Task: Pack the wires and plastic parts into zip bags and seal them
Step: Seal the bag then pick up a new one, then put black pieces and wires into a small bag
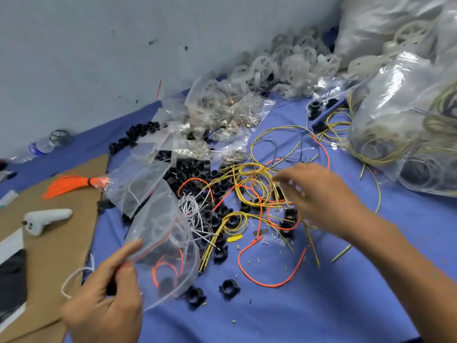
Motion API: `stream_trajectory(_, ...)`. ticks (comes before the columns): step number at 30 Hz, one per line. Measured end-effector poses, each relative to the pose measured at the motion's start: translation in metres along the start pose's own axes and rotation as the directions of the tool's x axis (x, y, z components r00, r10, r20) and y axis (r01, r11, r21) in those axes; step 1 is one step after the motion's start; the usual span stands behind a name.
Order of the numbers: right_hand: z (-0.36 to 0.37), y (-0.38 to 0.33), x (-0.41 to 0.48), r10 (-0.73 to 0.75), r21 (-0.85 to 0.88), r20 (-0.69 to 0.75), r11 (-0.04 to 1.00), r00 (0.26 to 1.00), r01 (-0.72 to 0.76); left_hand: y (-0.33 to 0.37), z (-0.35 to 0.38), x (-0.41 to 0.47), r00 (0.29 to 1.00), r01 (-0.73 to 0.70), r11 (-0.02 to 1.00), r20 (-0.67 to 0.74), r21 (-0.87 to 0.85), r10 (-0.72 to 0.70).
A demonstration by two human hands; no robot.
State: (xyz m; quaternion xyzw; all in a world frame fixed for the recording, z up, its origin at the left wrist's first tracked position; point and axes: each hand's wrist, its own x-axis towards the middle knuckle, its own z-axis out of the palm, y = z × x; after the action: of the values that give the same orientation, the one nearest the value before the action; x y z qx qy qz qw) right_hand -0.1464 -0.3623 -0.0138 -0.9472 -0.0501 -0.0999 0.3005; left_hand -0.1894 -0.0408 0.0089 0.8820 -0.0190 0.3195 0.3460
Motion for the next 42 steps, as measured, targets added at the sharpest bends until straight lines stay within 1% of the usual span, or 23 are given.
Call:
stream_trajectory(2,-0.003,0.028,0.027,0.102,-0.116,-0.010,0.988,0.995,-0.103,0.007,0.008,-0.004,0.999,0.002,1.000,0.046,0.028,-0.003)
stream_trajectory(3,-0.002,0.040,0.038,0.148,-0.184,-0.010,0.972,0.989,-0.148,0.010,0.011,-0.005,0.999,-0.038,0.999,0.020,0.019,0.037)
stream_trajectory(4,0.001,0.049,0.046,0.197,-0.239,-0.015,0.951,0.980,-0.195,0.014,0.012,-0.004,0.997,-0.067,0.998,0.035,0.000,0.067)
stream_trajectory(6,0.007,0.063,0.056,0.290,-0.302,-0.004,0.912,0.957,-0.278,0.019,0.017,-0.003,0.992,-0.108,0.994,0.068,-0.021,0.110)
stream_trajectory(9,0.017,0.073,0.058,0.362,-0.344,0.079,0.885,0.929,-0.316,0.024,0.025,-0.007,0.992,-0.078,0.996,0.098,-0.045,0.082)
stream_trajectory(11,0.020,0.078,0.056,0.389,-0.288,0.065,0.889,0.919,-0.356,0.024,0.027,-0.008,0.991,-0.043,0.997,0.122,-0.064,0.051)
stream_trajectory(13,0.017,0.081,0.054,0.415,-0.182,-0.007,0.894,0.910,-0.409,0.025,0.029,-0.009,0.991,-0.008,0.998,0.129,-0.070,0.017)
stream_trajectory(14,0.013,0.082,0.052,0.403,-0.110,-0.059,0.907,0.913,-0.408,0.025,0.031,-0.008,0.990,-0.005,0.998,0.138,-0.067,0.014)
stream_trajectory(16,0.005,0.080,0.048,0.337,0.036,-0.167,0.941,0.926,-0.336,0.026,0.034,-0.002,0.986,0.034,0.995,0.164,-0.093,-0.018)
stream_trajectory(18,-0.004,0.077,0.045,0.272,0.134,-0.265,0.961,0.925,-0.244,0.026,0.039,0.005,0.977,0.026,0.997,0.211,-0.075,-0.009)
stream_trajectory(20,-0.009,0.072,0.042,0.273,0.244,-0.320,0.949,0.907,-0.200,0.028,0.044,0.012,0.959,0.040,0.995,0.284,-0.097,-0.011)
stream_trajectory(21,-0.011,0.067,0.041,0.308,0.366,-0.308,0.912,0.900,-0.187,0.028,0.047,0.016,0.951,0.055,0.992,0.309,-0.113,-0.017)
stream_trajectory(23,-0.016,0.057,0.038,0.356,0.613,-0.236,0.777,0.904,-0.146,0.030,0.051,0.019,0.940,0.079,0.988,0.339,-0.136,-0.029)
stream_trajectory(25,-0.022,0.045,0.037,0.347,0.746,-0.192,0.659,0.918,-0.093,0.033,0.055,0.018,0.939,0.078,0.988,0.343,-0.137,-0.027)
stream_trajectory(26,-0.026,0.040,0.038,0.332,0.779,-0.192,0.624,0.924,-0.062,0.033,0.055,0.017,0.940,0.067,0.990,0.342,-0.126,-0.020)
stream_trajectory(27,-0.029,0.035,0.039,0.315,0.790,-0.202,0.612,0.928,-0.036,0.034,0.056,0.016,0.939,0.058,0.992,0.342,-0.115,-0.016)
stream_trajectory(29,-0.034,0.024,0.040,0.281,0.785,-0.216,0.619,0.935,-0.004,0.034,0.054,0.015,0.938,0.049,0.994,0.346,-0.101,-0.011)
stream_trajectory(30,-0.036,0.020,0.040,0.268,0.799,-0.208,0.601,0.941,0.005,0.034,0.053,0.015,0.940,0.044,0.994,0.341,-0.098,-0.008)
stream_trajectory(31,-0.037,0.015,0.040,0.256,0.828,-0.185,0.561,0.949,0.010,0.035,0.052,0.014,0.943,0.045,0.994,0.332,-0.096,-0.010)
stream_trajectory(34,-0.034,0.001,0.036,0.228,0.920,-0.086,0.392,0.970,-0.010,0.034,0.051,0.015,0.948,0.046,0.996,0.318,-0.082,-0.017)
stream_trajectory(38,-0.019,-0.014,0.023,0.199,0.990,0.017,0.137,0.980,-0.045,0.033,0.048,0.016,0.946,0.063,0.995,0.322,-0.074,-0.036)
stream_trajectory(40,-0.009,-0.021,0.015,0.193,0.996,0.069,0.044,0.979,-0.079,0.034,0.047,0.017,0.942,0.070,0.995,0.333,-0.073,-0.042)
stream_trajectory(42,0.004,-0.029,0.006,0.169,0.992,0.129,-0.013,0.977,-0.128,0.035,0.046,0.017,0.939,0.064,0.997,0.341,-0.052,-0.042)
